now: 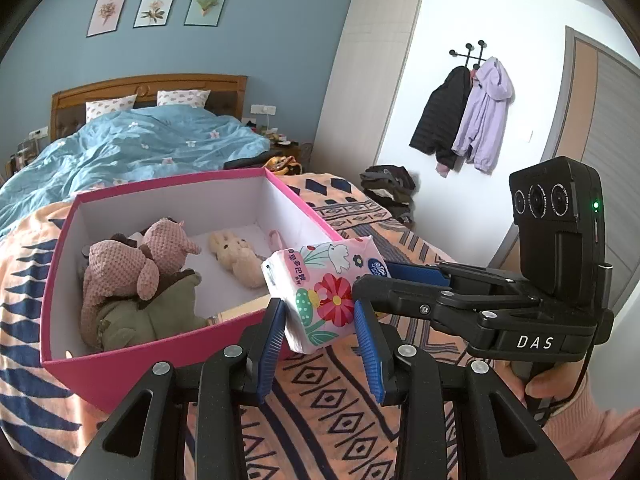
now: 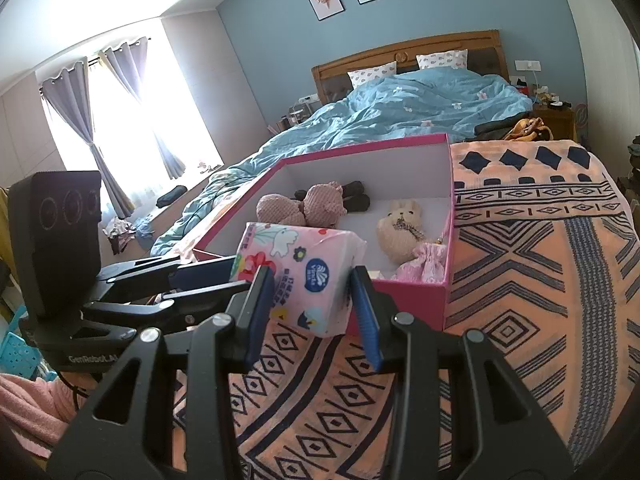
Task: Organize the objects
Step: 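Carry the pink floral tissue pack with the left gripper over the box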
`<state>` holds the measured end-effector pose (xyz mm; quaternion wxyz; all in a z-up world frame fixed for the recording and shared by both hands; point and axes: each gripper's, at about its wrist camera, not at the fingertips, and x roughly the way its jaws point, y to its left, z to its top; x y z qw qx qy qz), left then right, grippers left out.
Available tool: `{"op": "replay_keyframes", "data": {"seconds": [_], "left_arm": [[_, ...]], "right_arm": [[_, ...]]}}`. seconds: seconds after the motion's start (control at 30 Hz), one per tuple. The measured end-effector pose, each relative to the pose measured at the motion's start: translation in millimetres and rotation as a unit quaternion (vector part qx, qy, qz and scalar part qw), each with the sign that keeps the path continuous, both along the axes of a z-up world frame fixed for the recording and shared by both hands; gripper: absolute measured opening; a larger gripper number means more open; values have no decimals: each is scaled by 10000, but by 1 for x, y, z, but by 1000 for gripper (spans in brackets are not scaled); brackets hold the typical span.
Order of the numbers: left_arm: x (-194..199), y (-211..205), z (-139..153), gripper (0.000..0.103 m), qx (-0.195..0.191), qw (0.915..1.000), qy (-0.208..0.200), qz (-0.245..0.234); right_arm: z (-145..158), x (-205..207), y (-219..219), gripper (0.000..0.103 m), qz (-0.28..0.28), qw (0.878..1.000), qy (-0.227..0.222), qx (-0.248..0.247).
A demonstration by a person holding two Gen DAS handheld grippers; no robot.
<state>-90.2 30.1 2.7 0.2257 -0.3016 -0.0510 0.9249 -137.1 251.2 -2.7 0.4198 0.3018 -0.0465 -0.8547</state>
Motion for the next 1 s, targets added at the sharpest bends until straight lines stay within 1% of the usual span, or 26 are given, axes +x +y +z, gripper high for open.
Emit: {"op": "replay_keyframes", "data": {"seconds": [0.77,1.0], "left_arm": [[-3,-2,1,35,11,10000,17,17],[-9,-2,2,35,-4,10000,38,32]], "right_arm": [[4,-6,-4,43,-23,10000,15,-1],[5,-10,-5,43,-40,10000,25,-6]]}}
